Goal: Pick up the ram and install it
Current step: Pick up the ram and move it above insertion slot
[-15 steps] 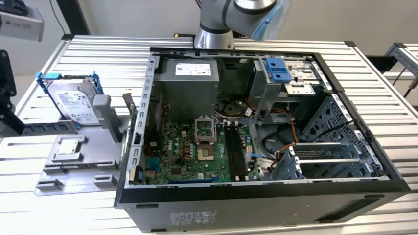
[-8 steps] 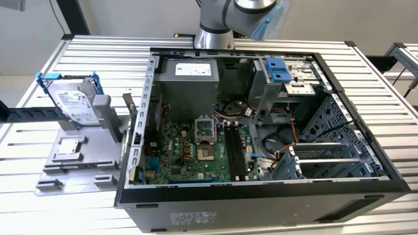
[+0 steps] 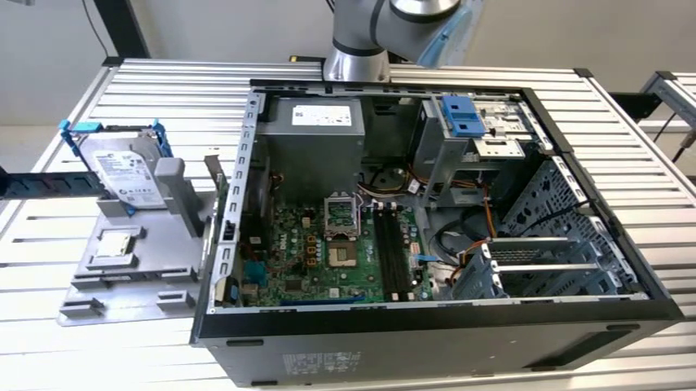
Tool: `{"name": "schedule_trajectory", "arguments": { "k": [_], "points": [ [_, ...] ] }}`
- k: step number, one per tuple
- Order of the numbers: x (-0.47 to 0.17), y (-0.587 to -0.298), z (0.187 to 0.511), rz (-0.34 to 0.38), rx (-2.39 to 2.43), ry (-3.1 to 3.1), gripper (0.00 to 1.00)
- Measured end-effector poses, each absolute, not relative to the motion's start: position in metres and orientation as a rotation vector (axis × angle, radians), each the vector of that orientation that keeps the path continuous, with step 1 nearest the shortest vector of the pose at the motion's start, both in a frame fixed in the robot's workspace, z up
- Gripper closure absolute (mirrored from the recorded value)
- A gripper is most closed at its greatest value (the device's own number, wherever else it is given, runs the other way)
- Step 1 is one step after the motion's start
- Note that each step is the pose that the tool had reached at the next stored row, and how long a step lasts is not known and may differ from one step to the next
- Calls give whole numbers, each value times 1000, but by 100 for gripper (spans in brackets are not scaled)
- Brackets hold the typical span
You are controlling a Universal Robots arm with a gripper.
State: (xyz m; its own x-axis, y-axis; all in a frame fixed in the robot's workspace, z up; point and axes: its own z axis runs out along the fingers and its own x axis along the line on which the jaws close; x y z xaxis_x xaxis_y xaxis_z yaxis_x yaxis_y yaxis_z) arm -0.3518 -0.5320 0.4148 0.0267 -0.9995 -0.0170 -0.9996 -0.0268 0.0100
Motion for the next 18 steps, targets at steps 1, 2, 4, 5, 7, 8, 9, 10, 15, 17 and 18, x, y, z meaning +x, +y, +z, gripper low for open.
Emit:
{"name": "schedule_trajectory", "arguments": {
  "k": [1,2,4,5,7,8,9,10,15,17,18],
  "points": [
    [-350,-532,415,30,-2248,2189,100],
    [-347,-532,415,30,-2248,2189,100],
    [-339,-532,415,30,-2248,2188,100],
    [-334,-532,415,30,-2248,2188,100],
    [-325,-532,415,30,-2248,2188,100],
    [-321,-532,415,30,-2248,2188,100],
    [-316,-532,415,30,-2248,2188,100],
    [-311,-532,415,30,-2248,2188,100],
    [-288,-532,415,31,-2248,2189,100],
    [-280,-532,415,32,-2248,2189,100],
    [-275,-532,415,32,-2248,2189,100]
  ]
}}
